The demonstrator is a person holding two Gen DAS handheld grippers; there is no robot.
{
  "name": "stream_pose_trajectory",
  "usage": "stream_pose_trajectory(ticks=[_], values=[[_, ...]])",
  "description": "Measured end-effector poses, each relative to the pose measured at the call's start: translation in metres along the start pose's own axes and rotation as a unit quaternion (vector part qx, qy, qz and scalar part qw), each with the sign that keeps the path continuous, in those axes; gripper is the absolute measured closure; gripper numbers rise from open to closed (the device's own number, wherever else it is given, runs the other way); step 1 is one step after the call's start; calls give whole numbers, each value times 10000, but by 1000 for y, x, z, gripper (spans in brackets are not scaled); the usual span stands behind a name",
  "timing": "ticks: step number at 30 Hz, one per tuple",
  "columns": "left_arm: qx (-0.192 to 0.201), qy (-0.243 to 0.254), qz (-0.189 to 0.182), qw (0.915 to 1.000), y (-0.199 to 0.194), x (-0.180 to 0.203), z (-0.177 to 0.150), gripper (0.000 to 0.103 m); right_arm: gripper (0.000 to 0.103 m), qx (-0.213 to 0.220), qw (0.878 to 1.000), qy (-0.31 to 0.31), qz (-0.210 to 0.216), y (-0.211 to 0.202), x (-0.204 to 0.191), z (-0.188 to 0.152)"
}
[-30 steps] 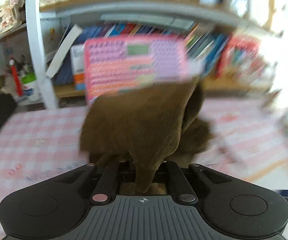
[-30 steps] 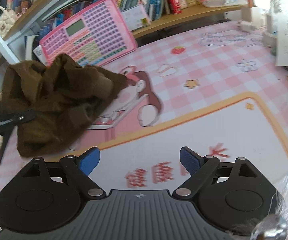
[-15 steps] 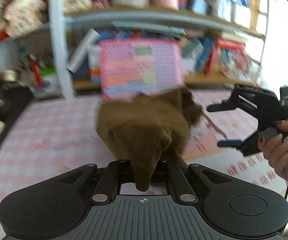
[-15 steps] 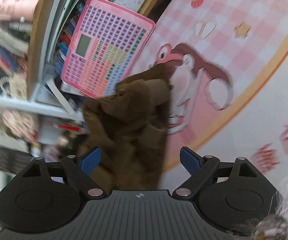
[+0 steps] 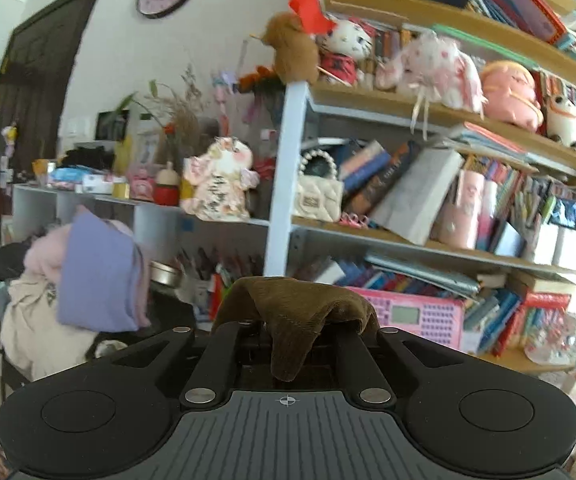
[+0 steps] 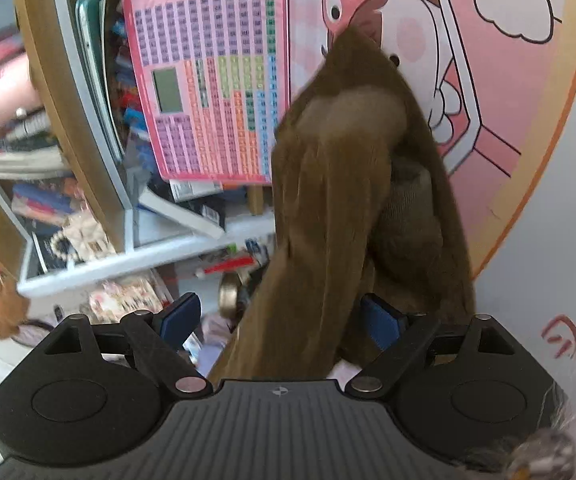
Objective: Fold clothes
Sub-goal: 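Lift the trousers with both grippers and shake them out in the air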
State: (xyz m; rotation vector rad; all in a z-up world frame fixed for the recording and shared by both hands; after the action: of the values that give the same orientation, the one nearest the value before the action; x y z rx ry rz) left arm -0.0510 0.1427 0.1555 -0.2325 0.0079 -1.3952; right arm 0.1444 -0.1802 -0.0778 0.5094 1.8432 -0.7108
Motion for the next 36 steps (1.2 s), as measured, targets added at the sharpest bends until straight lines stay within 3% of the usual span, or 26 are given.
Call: stream_pose_trajectory(ticks=[2,4,8,11,14,19,23,26,30,34,36], values=[[-14,-40,112,9999,-3,-4,-2,97,22,127,9999,58,-89,5,3,6],[-87,-69,218,9997,-6,-9,-4,97,40,253,9995,116,-177,10,7,13],[-202,-77,357,9991,-7,-18,-10,97,95,482,9983,-20,-329,15,10,23],[-514,162,384,9978,0,-17,-24,97,98,714,9960,-318,-439,9,4,30],[-1167,363,136,9924,16,-8,-49,97,99,998,9912,-776,-389,-12,-13,37],[-2352,417,-626,9690,41,15,-98,92,99,1669,9719,-1657,118,-64,-67,54],[-2829,550,-1375,9476,41,33,-125,87,99,2321,9331,-2595,903,-118,-138,67],[-2845,445,-1494,9459,38,32,-132,85,99,2513,8872,-3635,1331,-149,-203,59],[-2778,305,-1416,9497,39,26,-129,85,99,1824,8309,-5042,1489,-143,-270,12],[-2647,189,-1303,9553,42,21,-122,84,99,300,8011,-5904,941,-81,-256,-49],[-2621,125,-1195,9575,46,18,-120,81,99,-689,8017,-5928,331,-35,-205,-75]])
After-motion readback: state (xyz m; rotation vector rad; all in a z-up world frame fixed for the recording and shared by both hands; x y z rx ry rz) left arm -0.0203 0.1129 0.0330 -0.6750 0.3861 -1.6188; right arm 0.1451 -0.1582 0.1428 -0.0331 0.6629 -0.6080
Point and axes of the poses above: each gripper's, at about its wrist camera, not at the fingertips, and y roughly the way its jaws point, x to its right, z to its top, the point moved 3 cm from there along y, roughly the way its jaws point, and after that the axes turned 1 degree about x, right-handed, at the moved point
